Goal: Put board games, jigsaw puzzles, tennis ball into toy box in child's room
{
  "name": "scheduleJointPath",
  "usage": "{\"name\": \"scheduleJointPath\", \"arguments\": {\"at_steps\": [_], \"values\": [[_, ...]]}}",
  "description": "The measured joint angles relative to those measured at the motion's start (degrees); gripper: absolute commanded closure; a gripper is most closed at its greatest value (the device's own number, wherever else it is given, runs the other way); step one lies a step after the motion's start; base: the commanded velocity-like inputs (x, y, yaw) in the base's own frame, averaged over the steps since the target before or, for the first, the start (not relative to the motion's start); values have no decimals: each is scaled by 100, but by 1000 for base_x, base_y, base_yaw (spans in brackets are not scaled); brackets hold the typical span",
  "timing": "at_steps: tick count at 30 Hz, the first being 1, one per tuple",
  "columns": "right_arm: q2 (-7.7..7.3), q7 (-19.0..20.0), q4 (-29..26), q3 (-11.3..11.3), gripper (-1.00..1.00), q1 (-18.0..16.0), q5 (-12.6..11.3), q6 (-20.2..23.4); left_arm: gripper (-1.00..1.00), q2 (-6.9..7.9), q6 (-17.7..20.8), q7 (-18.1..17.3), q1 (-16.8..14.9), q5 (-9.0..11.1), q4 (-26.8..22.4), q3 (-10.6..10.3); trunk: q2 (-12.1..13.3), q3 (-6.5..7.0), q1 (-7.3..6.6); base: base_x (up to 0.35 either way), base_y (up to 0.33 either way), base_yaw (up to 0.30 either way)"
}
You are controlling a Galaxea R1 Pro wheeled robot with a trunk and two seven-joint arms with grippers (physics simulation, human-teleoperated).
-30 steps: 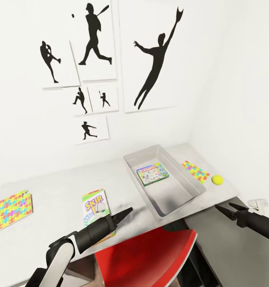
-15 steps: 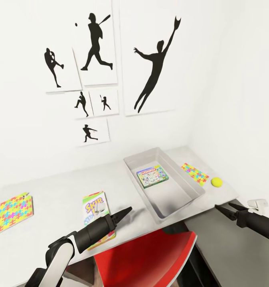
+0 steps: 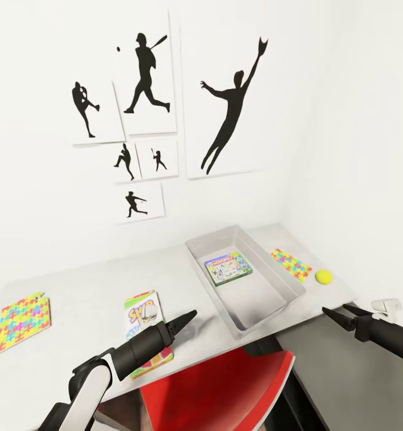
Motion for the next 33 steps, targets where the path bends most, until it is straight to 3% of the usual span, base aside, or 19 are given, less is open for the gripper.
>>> {"name": "scheduleJointPath", "arguments": {"at_steps": [33], "values": [[0, -32, 0, 2, -100, 0, 3, 0, -100, 1, -269, 16, 23, 2, 132, -9, 1, 315, 0, 0, 0, 0]]}}
